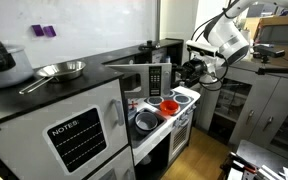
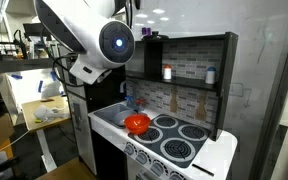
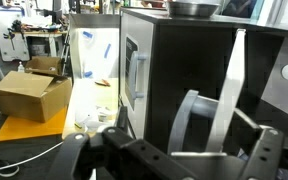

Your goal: Open the microwave

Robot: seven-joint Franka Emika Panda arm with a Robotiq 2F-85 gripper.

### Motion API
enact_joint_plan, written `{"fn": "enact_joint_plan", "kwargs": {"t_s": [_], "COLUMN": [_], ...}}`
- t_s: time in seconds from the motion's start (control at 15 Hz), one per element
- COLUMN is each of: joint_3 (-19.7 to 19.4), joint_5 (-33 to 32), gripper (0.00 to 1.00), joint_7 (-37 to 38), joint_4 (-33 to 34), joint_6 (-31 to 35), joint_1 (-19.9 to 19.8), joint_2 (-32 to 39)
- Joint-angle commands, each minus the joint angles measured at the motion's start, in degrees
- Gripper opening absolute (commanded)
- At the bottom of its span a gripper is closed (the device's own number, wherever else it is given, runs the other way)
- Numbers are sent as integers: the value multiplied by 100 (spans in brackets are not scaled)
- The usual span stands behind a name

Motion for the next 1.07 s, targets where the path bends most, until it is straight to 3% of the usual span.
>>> {"fn": "enact_joint_plan", "kwargs": {"t_s": [0.0, 0.33, 1.0], "joint_3": [37, 202, 445], "joint_5": [-121, -176, -156], "gripper": [100, 100, 100], "joint_7": [-101, -150, -174], "joint_4": [-293, -266, 191], "joint_6": [0, -60, -235], "joint_1": [-76, 5, 161], "joint_2": [-347, -479, -85]}}
